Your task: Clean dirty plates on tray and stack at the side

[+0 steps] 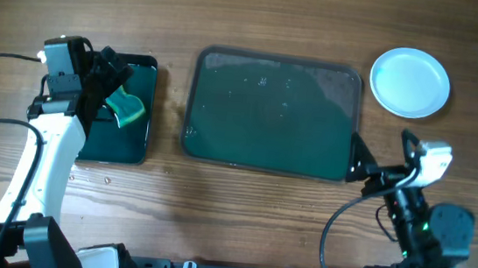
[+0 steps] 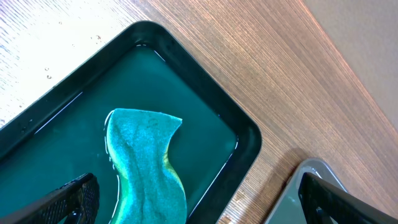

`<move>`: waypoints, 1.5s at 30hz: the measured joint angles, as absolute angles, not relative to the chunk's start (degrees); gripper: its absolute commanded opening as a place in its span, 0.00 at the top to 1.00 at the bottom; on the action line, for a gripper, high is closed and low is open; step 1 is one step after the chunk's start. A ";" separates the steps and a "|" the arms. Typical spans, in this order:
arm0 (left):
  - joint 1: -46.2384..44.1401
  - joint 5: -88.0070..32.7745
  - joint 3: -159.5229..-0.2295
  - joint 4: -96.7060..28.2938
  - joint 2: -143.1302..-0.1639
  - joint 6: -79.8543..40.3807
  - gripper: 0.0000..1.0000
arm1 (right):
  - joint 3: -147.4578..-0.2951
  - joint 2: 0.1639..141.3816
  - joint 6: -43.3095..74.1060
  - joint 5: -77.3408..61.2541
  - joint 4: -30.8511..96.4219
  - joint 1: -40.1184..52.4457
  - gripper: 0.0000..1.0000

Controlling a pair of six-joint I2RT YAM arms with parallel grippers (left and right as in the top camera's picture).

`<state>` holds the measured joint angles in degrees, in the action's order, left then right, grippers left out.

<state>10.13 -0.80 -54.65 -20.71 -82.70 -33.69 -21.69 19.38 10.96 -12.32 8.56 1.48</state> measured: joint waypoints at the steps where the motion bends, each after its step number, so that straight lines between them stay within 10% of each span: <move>1: 10.13 -0.80 -54.63 -20.73 -82.70 -33.69 0.00 | -19.09 16.93 10.94 -11.60 7.11 1.48 0.00; 18: 10.13 -0.80 -54.63 -20.75 -82.70 -33.69 0.00 | -1.17 1.08 9.93 -7.38 -9.96 0.27 0.00; 45: 10.13 -0.80 -54.63 -20.75 -82.70 -33.69 0.00 | -0.40 0.89 8.45 -7.20 -0.23 -1.41 0.00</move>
<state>10.13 -0.80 -54.63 -20.75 -82.70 -33.69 -0.40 0.89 8.45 -7.20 -0.23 -1.41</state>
